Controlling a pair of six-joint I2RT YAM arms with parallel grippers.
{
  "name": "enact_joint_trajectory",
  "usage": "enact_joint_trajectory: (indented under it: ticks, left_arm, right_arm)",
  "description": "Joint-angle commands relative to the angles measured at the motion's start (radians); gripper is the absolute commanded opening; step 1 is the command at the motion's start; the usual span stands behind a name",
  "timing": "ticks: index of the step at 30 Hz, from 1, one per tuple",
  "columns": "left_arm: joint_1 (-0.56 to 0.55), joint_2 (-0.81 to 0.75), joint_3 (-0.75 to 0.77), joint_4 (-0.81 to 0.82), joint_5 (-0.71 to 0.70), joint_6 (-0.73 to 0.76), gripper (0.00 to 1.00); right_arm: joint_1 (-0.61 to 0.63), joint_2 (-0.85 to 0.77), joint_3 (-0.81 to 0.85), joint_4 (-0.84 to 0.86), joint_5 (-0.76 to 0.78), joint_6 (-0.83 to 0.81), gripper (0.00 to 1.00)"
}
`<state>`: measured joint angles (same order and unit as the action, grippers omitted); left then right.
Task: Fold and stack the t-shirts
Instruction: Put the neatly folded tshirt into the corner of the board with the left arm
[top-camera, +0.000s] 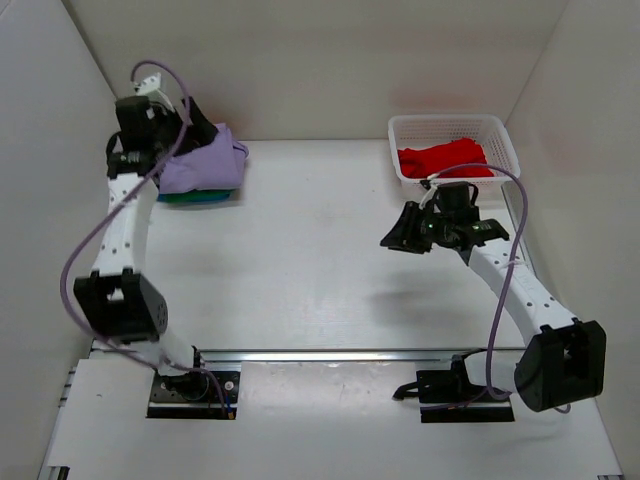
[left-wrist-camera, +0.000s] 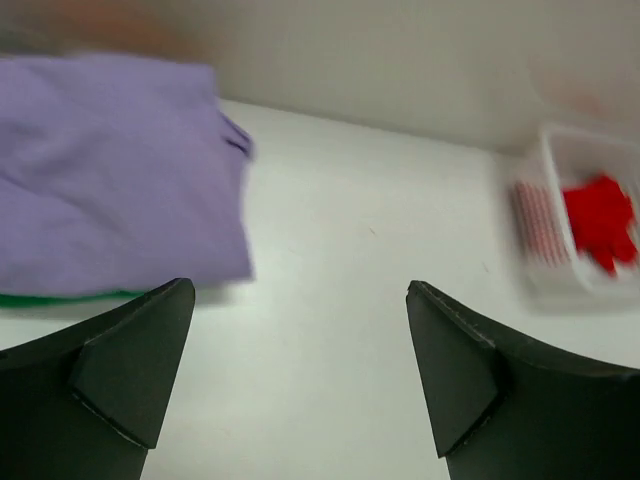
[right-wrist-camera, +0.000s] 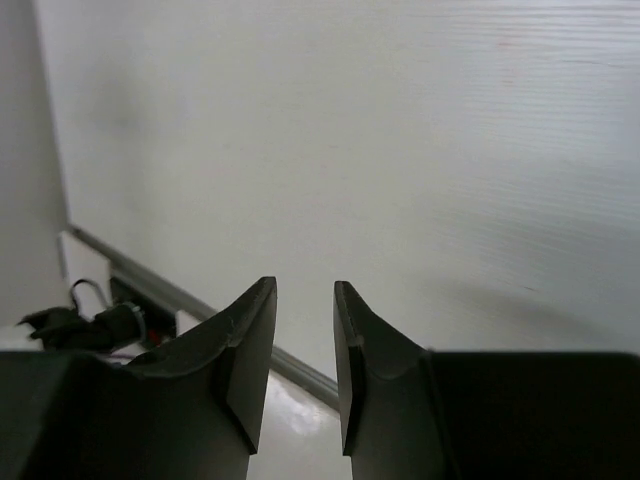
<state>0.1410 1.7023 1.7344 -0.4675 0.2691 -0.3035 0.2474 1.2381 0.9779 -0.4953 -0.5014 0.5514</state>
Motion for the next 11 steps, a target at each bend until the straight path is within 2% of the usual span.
enact_joint_trajectory:
  ticks: [1,2,4,6,11]
  left_arm:
    - [-0.095,-0.180,-0.259,-0.059,0.071,0.029,0.99]
    - [-0.116,-0.250,-0.339,-0.072,0.064,0.064,0.98]
    - [-0.226,-0.334,-0.449,-0.089,-0.010,0.098,0.99]
    - [-0.270,-0.444,-0.589,-0.092,-0.051,0.124,0.99]
    - [-0.253,-0.532,-0.723,-0.200,-0.115,0.171,0.99]
  right_arm:
    - [-0.060,-0.046,0.039,-0.155,0.141,-0.166,0.27]
    - [-0.072,-0.052,0.044,-0.182,0.159,-0.195,0.28]
    - [-0.147,-0.098,0.032,-0.216,0.153,-0.240,0.29]
    - [-0.195,-0.124,0.019,-0.247,0.182,-0.306,0.30]
    - [-0.241,-0.144,0.001,-0.287,0.340,-0.474,0.33]
